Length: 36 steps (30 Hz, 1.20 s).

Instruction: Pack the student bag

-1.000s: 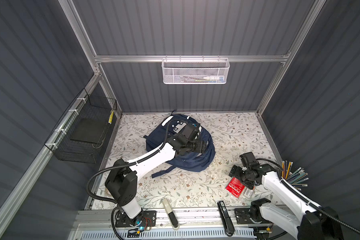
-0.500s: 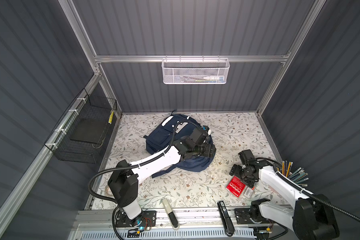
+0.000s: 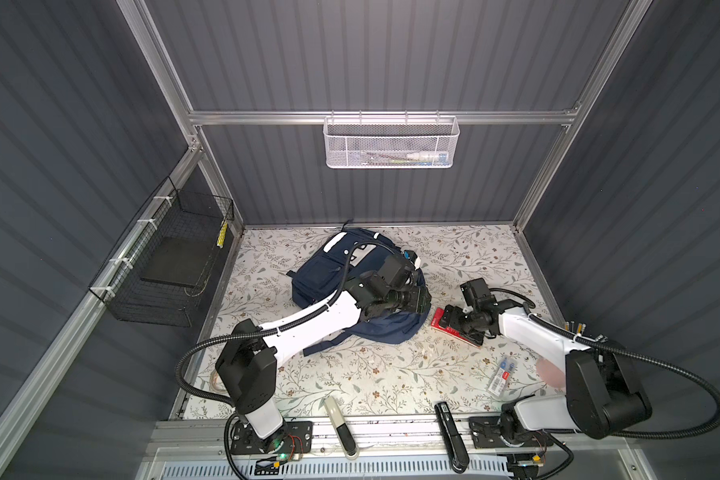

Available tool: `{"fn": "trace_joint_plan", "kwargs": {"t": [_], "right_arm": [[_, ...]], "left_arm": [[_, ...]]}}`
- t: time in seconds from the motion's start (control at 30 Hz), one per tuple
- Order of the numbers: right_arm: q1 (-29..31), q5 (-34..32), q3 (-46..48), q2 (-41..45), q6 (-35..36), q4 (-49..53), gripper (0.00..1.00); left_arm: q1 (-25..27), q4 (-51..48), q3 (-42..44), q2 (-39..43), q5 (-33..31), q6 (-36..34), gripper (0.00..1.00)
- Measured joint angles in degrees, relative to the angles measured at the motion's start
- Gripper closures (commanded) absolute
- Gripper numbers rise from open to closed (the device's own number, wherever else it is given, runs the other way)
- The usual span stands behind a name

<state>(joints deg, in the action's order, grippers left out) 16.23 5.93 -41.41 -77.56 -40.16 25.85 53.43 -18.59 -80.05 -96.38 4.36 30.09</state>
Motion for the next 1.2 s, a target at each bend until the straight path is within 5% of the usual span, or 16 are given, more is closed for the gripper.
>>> {"fn": "trace_joint_plan", "kwargs": {"t": [0.23,0.47,0.9,1.2], "right_arm": [[-9.94,0.07,1.14,5.35,5.73,0.55,0.10],[-17.11,4.48,-5.73,-8.48,11.50,-1.99,0.16],[-17.57,8.94,-9.11,-14.27,13.40,-2.12,0.18],[-17.40,13.75,2.10,-1.42,7.85,-0.61,0.17]], "left_arm": [[2.91,5.20,-1.88,-6.36,5.35,2.67,0.35],[5.53,18.53,5.90,-14.40,9.86,16.09,0.30],[6.67,33.48,4.90,-26.01,10.71,26.56,0.26],[5.86,33.24,0.63,-28.85,10.47,26.01,0.26]]}}
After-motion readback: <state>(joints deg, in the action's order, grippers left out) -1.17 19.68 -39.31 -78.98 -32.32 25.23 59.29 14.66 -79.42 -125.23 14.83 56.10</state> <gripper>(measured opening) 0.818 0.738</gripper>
